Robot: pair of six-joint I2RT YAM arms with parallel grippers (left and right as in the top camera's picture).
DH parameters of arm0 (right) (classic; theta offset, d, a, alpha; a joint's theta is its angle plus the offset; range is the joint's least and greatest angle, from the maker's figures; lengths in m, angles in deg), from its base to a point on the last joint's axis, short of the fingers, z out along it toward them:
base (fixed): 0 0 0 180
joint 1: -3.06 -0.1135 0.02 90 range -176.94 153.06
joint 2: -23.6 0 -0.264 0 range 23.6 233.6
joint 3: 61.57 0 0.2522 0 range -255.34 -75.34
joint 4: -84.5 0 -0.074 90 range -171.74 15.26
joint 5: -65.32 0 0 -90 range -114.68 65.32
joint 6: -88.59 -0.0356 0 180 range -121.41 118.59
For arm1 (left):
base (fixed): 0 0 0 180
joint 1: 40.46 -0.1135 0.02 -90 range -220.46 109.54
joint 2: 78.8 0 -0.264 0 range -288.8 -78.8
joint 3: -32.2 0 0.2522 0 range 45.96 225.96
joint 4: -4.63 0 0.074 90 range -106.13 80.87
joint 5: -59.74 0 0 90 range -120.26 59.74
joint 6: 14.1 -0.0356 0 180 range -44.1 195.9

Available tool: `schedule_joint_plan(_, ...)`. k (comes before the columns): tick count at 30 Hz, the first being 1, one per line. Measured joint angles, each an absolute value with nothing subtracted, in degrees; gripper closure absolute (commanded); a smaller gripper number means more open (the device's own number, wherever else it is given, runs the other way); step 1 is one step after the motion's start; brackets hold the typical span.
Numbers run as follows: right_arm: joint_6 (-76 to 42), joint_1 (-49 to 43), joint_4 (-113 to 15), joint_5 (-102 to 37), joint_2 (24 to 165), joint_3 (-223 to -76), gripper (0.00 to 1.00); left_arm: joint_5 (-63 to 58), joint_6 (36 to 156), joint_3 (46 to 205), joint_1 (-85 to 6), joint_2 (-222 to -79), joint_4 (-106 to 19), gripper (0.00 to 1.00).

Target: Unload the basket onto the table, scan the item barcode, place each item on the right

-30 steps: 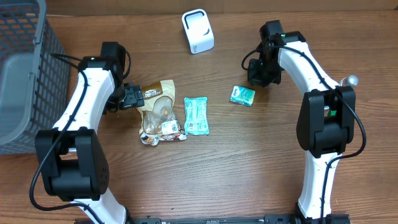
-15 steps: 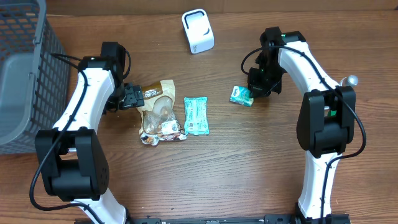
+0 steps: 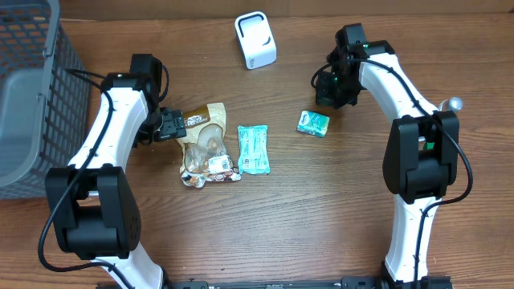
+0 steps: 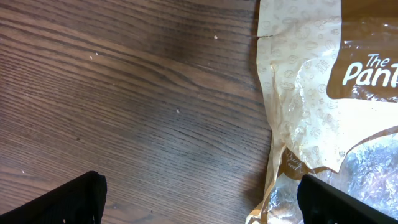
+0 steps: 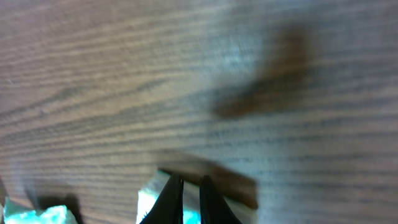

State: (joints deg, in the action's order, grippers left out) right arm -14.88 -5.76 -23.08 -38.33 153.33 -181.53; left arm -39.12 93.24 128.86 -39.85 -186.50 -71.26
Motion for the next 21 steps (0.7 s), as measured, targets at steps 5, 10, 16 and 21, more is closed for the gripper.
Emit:
schedule_joint_plan(5,-14.84,-5.76,-24.31,-36.36,153.33,-181.53,0.93,-39.12,93.24,128.86,-39.85,-186.50,-71.26,0.01)
schedule_joint_plan(10,-14.86,-5.76,-22.14,-35.16,153.66,-181.53,0.92,-39.12,93.24,128.86,-39.85,-186.50,-71.28,0.00)
schedule_joint_plan(16,-14.86,-5.76,-17.16,-34.70,154.34,-181.51,0.92,-39.12,93.24,128.86,-39.85,-186.50,-71.28,0.01)
schedule_joint_plan(21,-14.88,-5.76,-15.11,-34.72,154.49,-181.51,0.92,-39.12,93.24,128.86,-39.85,-186.50,-71.26,0.00)
